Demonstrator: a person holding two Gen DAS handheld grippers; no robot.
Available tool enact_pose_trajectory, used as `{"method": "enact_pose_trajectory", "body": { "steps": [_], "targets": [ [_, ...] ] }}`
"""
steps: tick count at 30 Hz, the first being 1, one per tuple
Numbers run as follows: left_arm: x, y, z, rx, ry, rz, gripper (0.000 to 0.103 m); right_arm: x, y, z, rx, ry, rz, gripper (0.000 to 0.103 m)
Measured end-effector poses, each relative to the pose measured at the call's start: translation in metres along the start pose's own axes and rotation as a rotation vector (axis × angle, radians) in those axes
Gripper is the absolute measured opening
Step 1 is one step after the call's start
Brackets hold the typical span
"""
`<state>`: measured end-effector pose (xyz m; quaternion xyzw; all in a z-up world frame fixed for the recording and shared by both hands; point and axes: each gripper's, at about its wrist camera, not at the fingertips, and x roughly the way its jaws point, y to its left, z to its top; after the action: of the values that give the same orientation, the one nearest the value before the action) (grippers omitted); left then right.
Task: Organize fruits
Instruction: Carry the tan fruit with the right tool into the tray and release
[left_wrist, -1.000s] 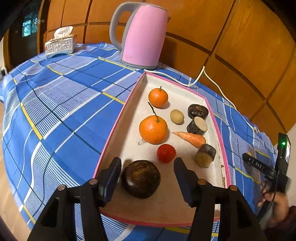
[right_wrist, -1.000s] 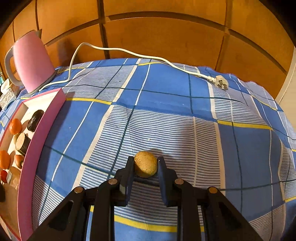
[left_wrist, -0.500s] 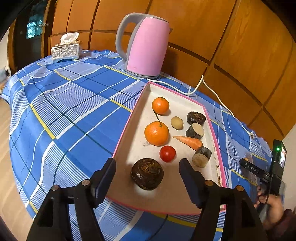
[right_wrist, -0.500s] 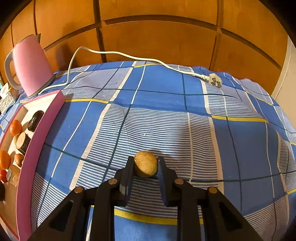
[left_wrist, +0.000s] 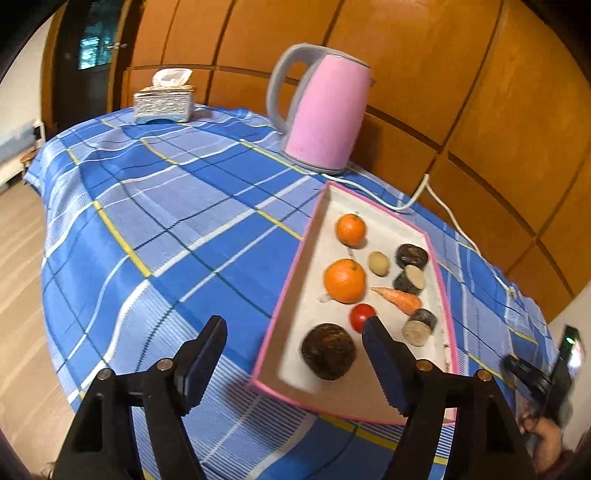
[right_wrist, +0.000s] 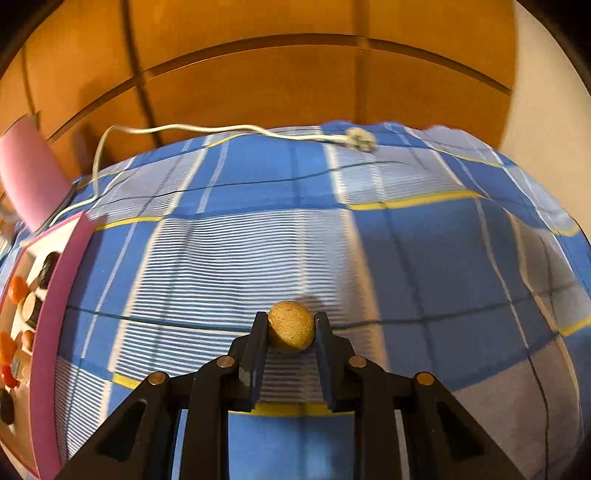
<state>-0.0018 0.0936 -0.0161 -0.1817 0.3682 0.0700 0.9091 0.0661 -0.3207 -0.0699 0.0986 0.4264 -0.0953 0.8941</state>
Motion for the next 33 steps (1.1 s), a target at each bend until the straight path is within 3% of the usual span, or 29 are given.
{"method": "enact_pose_trajectory", "body": {
  "steps": [4,14,20,26,33],
  "targets": [
    [0.002,0.005,0.0,-0.009,0.006,0.033,0.077,-0.007,-0.024,-0.008,0.103,-0.02,-0.03,0.024],
    [0.006,0.013,-0.004,-0.017,0.028,0.057,0.08,-0.01,-0.027,-0.011,0.122,-0.03,-0.012,0.024],
    [0.008,0.015,-0.005,-0.026,0.036,0.053,0.08,-0.024,0.026,-0.017,-0.108,-0.038,0.143,0.024],
    [0.009,0.02,-0.006,-0.038,0.044,0.053,0.082,-0.036,0.081,-0.015,-0.243,-0.007,0.335,0.024],
    [0.01,0.028,-0.008,-0.053,0.053,0.066,0.082,-0.052,0.138,-0.015,-0.41,0.005,0.44,0.024]
  ]
}}
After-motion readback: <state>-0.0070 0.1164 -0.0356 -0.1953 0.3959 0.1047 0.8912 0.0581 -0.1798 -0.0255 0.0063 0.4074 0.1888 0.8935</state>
